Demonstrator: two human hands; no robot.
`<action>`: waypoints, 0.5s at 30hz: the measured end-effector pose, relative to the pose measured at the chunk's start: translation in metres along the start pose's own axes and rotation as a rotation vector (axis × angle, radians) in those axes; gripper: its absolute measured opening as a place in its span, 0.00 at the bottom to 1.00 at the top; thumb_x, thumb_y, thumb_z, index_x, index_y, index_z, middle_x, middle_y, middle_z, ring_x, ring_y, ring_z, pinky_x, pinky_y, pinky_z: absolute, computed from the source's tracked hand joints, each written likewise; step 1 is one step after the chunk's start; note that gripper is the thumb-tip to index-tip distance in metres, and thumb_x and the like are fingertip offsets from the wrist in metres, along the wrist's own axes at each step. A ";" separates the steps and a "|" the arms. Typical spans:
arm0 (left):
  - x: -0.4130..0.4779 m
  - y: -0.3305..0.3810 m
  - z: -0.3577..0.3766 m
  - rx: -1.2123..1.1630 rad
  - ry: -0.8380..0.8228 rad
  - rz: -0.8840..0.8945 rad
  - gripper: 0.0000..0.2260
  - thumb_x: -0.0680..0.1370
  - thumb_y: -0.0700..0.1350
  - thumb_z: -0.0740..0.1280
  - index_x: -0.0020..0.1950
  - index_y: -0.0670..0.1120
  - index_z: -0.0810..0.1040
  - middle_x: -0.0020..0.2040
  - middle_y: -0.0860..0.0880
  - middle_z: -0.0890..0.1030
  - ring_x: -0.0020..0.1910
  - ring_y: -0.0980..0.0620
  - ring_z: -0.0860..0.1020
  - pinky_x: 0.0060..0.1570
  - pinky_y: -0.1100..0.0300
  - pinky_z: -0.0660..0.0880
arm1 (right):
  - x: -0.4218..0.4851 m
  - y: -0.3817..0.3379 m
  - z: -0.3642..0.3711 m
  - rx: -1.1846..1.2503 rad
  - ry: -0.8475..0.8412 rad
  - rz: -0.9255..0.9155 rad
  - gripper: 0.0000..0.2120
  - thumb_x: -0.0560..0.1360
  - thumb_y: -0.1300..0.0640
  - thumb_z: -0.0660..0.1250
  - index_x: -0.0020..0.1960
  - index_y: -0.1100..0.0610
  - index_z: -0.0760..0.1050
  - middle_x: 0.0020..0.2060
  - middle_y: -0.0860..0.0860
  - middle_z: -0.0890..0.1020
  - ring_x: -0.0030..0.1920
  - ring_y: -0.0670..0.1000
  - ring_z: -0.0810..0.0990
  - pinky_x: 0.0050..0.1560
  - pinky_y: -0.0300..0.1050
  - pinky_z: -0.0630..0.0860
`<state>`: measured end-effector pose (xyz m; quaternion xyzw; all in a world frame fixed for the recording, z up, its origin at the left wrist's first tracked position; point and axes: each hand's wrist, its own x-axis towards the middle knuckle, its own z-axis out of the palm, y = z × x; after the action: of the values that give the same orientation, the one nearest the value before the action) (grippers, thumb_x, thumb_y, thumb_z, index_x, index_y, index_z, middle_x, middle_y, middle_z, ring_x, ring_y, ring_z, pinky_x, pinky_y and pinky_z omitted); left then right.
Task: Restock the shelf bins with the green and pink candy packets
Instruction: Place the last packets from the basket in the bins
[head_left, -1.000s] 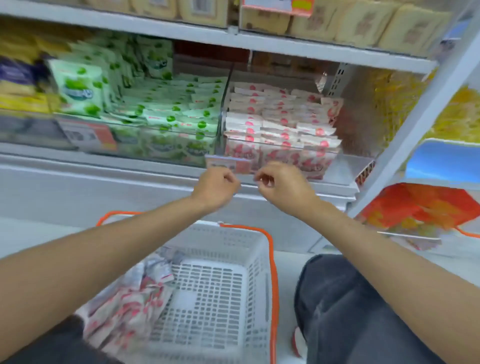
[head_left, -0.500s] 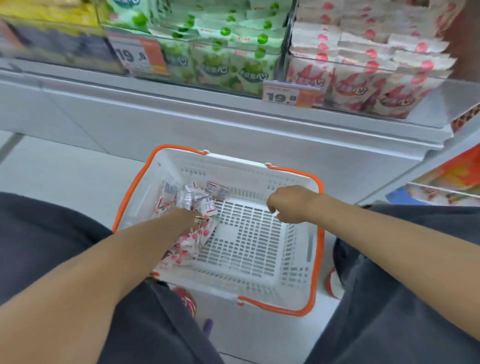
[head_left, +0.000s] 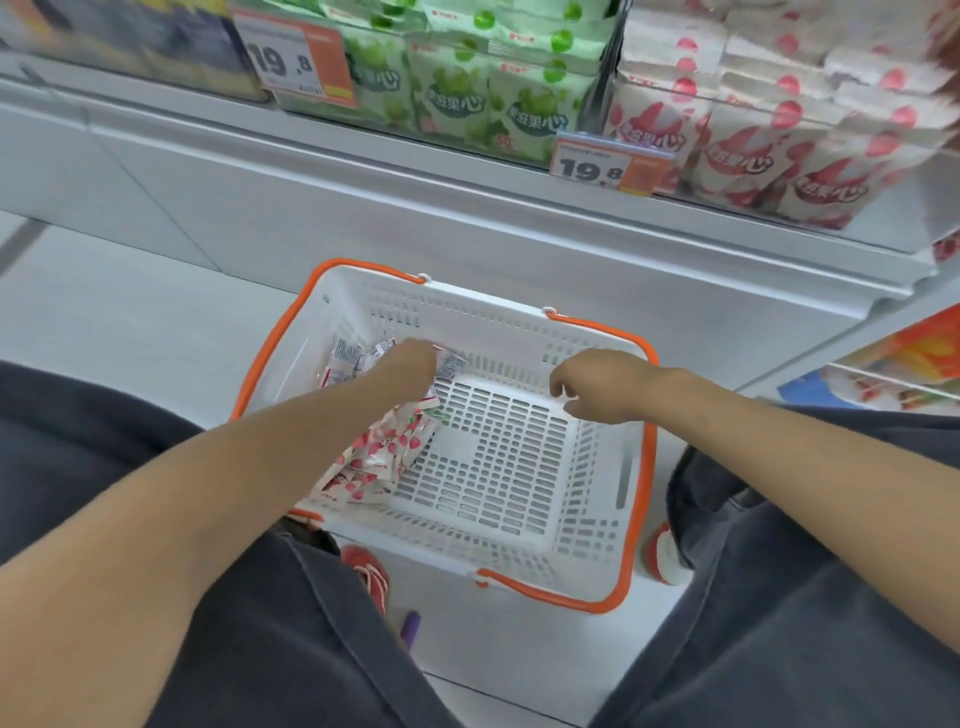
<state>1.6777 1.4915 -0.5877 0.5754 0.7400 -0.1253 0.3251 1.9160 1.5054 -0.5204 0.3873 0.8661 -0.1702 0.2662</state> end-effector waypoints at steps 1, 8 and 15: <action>-0.004 0.005 -0.008 -0.126 0.051 -0.012 0.05 0.73 0.35 0.71 0.46 0.42 0.84 0.46 0.46 0.84 0.50 0.49 0.82 0.51 0.57 0.79 | 0.000 -0.001 0.000 0.058 0.028 0.000 0.21 0.78 0.53 0.66 0.70 0.52 0.70 0.65 0.50 0.76 0.61 0.52 0.75 0.61 0.46 0.73; -0.046 0.081 -0.056 -1.378 -0.212 -0.012 0.02 0.77 0.34 0.69 0.45 0.38 0.78 0.41 0.44 0.79 0.38 0.54 0.79 0.39 0.67 0.80 | -0.009 -0.007 -0.020 0.680 0.244 0.097 0.21 0.74 0.52 0.72 0.64 0.54 0.71 0.54 0.50 0.81 0.47 0.49 0.80 0.47 0.39 0.75; -0.050 0.102 -0.066 -1.236 -0.048 0.267 0.17 0.80 0.55 0.65 0.58 0.43 0.80 0.50 0.48 0.83 0.50 0.51 0.79 0.51 0.58 0.75 | -0.031 0.026 -0.056 1.430 0.144 0.121 0.11 0.76 0.62 0.69 0.58 0.59 0.77 0.54 0.58 0.84 0.57 0.57 0.81 0.61 0.51 0.77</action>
<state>1.7563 1.5214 -0.4871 0.3658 0.5898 0.3541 0.6268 1.9343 1.5324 -0.4594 0.5242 0.5351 -0.6547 -0.1014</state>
